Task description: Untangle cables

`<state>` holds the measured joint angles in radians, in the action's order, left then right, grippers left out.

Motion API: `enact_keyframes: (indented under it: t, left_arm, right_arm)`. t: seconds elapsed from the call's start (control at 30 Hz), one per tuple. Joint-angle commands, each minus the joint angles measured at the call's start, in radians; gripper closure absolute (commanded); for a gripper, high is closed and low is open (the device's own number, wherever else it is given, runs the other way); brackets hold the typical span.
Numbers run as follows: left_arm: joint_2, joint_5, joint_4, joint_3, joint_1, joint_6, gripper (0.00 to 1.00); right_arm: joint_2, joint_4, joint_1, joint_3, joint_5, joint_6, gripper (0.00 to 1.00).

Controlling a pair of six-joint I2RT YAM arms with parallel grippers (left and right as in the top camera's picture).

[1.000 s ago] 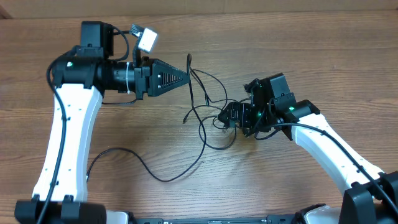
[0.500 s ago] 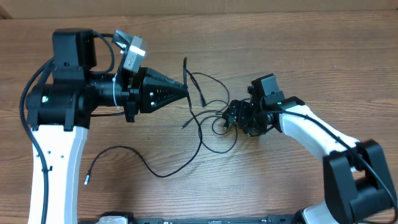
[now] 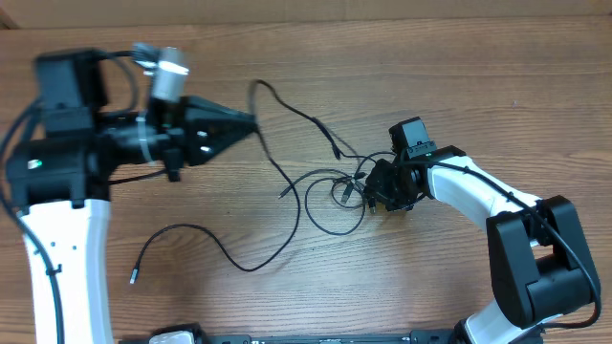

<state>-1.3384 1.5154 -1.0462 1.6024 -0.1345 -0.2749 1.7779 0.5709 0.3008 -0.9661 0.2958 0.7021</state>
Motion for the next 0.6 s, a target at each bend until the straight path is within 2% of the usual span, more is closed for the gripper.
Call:
enact_keyframes:
  t: [0.0, 0.13, 0.23, 0.47, 0.57]
  left_arm:
    - [0.038, 0.066, 0.005, 0.005, -0.136, 0.052, 0.96]
    - [0.038, 0.058, 0.002, 0.005, -0.299, 0.102, 0.96]
    - [0.038, -0.02, -0.002, 0.005, -0.413, 0.185, 0.96]
    - [0.037, -0.416, -0.113, 0.003, -0.57, 0.412, 0.96]
    - [0.037, -0.558, -0.145, 0.003, -0.576, 0.448, 0.96]
  right_arm:
    - [0.006, -0.002, -0.004, -0.002, -0.015, 0.009, 0.78]
    - [0.006, -0.002, -0.004, -0.002, -0.015, 0.009, 0.78]
    - [0.006, -0.002, -0.004, -0.002, -0.016, 0.009, 0.81]
    - [0.006, -0.002, -0.004, -0.002, -0.019, 0.01, 0.96]
    - [0.006, -0.002, -0.004, -0.002, -0.02, 0.01, 0.96]
